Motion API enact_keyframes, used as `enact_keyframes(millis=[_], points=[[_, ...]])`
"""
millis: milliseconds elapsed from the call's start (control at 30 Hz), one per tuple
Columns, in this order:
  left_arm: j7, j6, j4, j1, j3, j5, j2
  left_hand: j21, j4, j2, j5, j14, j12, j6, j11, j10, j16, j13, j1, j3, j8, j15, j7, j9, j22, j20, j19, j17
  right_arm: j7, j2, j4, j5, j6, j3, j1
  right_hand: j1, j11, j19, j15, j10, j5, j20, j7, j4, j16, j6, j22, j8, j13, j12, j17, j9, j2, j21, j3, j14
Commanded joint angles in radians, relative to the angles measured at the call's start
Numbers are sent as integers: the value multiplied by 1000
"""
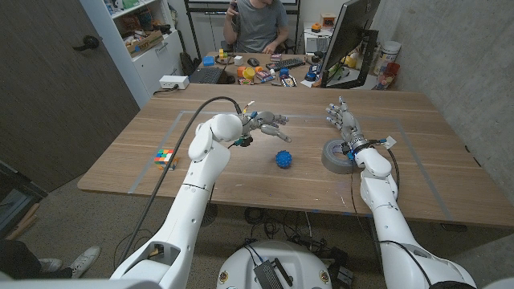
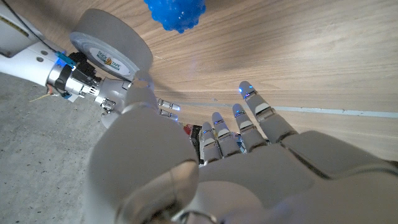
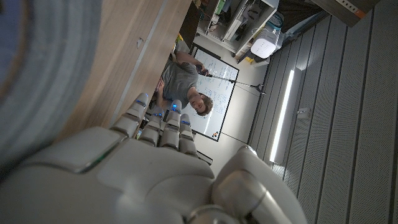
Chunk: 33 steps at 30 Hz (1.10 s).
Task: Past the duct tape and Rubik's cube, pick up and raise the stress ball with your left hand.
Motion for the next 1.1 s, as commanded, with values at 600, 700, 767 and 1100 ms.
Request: enact_keyframes(millis=[600,700,767,1100], points=[[-342,239,-2,-137,208,234,21,7,13,-10,15,40,41,62,-44,81,22,7,12,-11,32,-110,-22,1,4,-56,5,5,-11,8,-1,0,3,-1,2,12,-3,-5,0,-12,12,8,4,-9,-3,-12,2,3,4,-8,4,3,21,-7,7,-6],[-347,237,-12,-136,226,283,22,6,13,-10,15,38,40,62,-45,80,21,7,14,-11,32,-112,-22,1,4,-56,3,5,-10,8,-3,1,0,1,1,13,-2,-7,0,-13,13,8,4,-10,-3,-13,2,3,4,-9,4,3,21,-8,8,-6],[-354,234,-18,-134,229,304,18,6,13,-9,16,38,40,65,-46,80,21,7,15,-11,33,-112,-23,1,4,-57,2,5,-13,9,-4,0,-4,2,1,13,-2,-7,0,-13,13,8,5,-10,-3,-13,2,3,4,-9,4,3,21,-8,8,-8],[-403,205,-28,-129,253,402,-3,5,12,-5,19,34,38,71,-50,77,19,7,25,-9,34,-116,-29,1,5,-59,-4,5,-17,13,-8,3,-15,6,3,15,-5,-8,0,-17,13,9,5,-11,-3,-16,2,3,4,-11,4,3,21,-8,9,-10]])
